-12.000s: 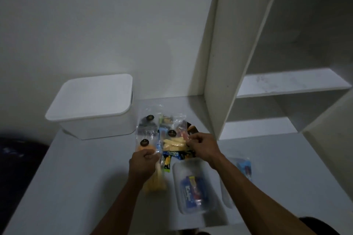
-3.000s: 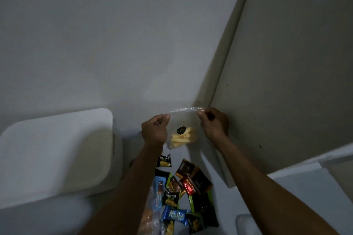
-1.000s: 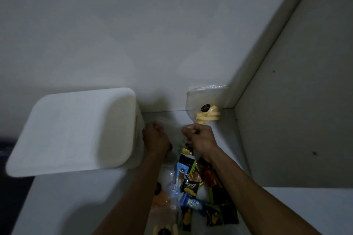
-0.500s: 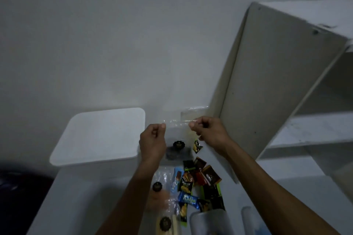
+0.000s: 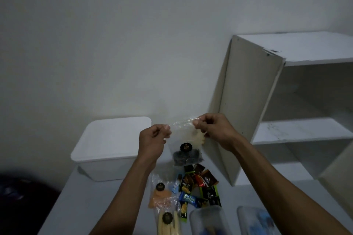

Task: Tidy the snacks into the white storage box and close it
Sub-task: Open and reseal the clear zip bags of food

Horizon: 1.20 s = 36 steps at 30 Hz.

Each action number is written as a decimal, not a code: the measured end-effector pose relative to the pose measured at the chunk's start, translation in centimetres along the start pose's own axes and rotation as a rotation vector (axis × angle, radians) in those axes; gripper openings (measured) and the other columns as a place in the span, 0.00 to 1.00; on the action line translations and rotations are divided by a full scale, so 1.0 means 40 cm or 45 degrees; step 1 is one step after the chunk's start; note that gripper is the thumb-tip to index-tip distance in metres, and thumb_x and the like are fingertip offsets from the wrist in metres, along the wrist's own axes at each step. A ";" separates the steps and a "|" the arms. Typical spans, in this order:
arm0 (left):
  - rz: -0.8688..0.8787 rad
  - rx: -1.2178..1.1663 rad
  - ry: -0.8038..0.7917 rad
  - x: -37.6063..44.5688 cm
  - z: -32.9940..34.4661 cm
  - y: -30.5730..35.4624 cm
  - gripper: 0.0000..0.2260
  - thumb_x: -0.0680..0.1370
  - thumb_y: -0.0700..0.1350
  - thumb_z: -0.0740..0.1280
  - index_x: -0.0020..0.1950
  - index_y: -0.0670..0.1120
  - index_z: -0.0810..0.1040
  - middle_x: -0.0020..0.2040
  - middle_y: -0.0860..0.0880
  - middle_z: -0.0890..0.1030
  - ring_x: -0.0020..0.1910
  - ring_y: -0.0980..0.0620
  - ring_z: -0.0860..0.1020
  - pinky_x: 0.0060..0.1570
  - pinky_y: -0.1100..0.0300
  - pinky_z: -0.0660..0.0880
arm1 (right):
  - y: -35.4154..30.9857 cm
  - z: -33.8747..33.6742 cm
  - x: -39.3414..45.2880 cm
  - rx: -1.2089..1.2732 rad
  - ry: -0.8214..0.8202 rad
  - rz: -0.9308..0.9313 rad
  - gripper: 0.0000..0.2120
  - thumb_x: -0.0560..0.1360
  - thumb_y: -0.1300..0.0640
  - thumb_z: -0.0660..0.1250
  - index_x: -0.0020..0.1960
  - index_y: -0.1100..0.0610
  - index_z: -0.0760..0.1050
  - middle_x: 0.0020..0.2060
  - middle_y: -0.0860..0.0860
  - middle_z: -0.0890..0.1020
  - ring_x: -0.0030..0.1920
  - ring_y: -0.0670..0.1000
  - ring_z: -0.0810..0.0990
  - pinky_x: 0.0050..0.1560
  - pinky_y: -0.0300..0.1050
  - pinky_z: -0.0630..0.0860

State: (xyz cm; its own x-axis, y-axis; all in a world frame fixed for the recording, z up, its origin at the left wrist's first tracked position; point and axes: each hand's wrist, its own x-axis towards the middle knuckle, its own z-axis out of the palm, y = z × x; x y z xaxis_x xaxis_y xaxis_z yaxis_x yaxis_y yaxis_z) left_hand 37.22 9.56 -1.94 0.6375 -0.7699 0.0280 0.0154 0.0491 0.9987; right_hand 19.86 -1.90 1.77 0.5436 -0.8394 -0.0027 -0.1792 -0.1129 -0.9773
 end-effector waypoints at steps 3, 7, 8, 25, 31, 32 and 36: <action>0.060 0.030 0.043 0.002 0.012 0.030 0.07 0.78 0.44 0.69 0.41 0.46 0.82 0.40 0.46 0.84 0.41 0.52 0.80 0.44 0.59 0.76 | -0.029 -0.018 0.006 -0.061 -0.043 -0.048 0.11 0.74 0.58 0.73 0.50 0.66 0.81 0.39 0.56 0.79 0.36 0.46 0.74 0.31 0.32 0.73; 0.137 0.103 0.078 0.016 0.043 0.059 0.08 0.78 0.44 0.69 0.39 0.48 0.82 0.39 0.46 0.84 0.40 0.51 0.79 0.44 0.57 0.75 | -0.055 -0.035 0.023 -0.208 -0.082 -0.092 0.10 0.71 0.57 0.76 0.49 0.62 0.82 0.45 0.57 0.85 0.43 0.48 0.82 0.46 0.39 0.80; 0.163 0.129 0.081 0.019 0.049 0.065 0.08 0.78 0.44 0.69 0.39 0.49 0.82 0.39 0.46 0.84 0.40 0.51 0.79 0.44 0.57 0.76 | -0.064 -0.035 0.026 -0.268 -0.080 -0.115 0.10 0.71 0.55 0.76 0.48 0.61 0.83 0.45 0.56 0.85 0.45 0.49 0.82 0.49 0.41 0.80; 0.273 0.132 -0.033 0.033 0.043 0.115 0.06 0.78 0.44 0.69 0.42 0.49 0.82 0.39 0.49 0.83 0.38 0.56 0.78 0.41 0.61 0.73 | -0.187 0.036 0.078 -0.943 -0.223 -0.410 0.07 0.76 0.51 0.70 0.45 0.55 0.81 0.39 0.44 0.81 0.38 0.41 0.77 0.37 0.36 0.69; 0.307 0.142 -0.032 0.040 0.029 0.123 0.05 0.78 0.44 0.69 0.43 0.46 0.83 0.38 0.50 0.83 0.38 0.55 0.78 0.41 0.62 0.74 | -0.197 0.070 0.083 -1.023 -0.218 -0.441 0.06 0.78 0.50 0.68 0.44 0.51 0.77 0.35 0.43 0.78 0.36 0.43 0.75 0.42 0.45 0.74; 0.316 0.146 -0.034 0.042 0.025 0.123 0.05 0.78 0.44 0.69 0.43 0.46 0.83 0.38 0.50 0.83 0.38 0.55 0.77 0.42 0.62 0.74 | -0.197 0.072 0.084 -1.033 -0.211 -0.449 0.06 0.78 0.50 0.67 0.44 0.50 0.77 0.35 0.43 0.78 0.37 0.44 0.75 0.42 0.46 0.74; 0.322 0.158 -0.016 0.052 0.012 0.121 0.06 0.78 0.44 0.69 0.42 0.48 0.83 0.38 0.50 0.83 0.39 0.54 0.78 0.44 0.61 0.75 | -0.193 0.084 0.090 -1.004 -0.187 -0.476 0.06 0.78 0.49 0.67 0.44 0.49 0.76 0.36 0.42 0.78 0.39 0.45 0.76 0.44 0.49 0.76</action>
State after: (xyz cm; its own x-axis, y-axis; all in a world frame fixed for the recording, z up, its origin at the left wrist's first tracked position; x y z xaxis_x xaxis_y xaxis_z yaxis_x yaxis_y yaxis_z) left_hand 38.23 7.89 2.99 0.5998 -0.7508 0.2767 -0.2377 0.1630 0.9576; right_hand 25.96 -2.24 8.58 0.7698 -0.6035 0.2078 -0.4523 -0.7455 -0.4895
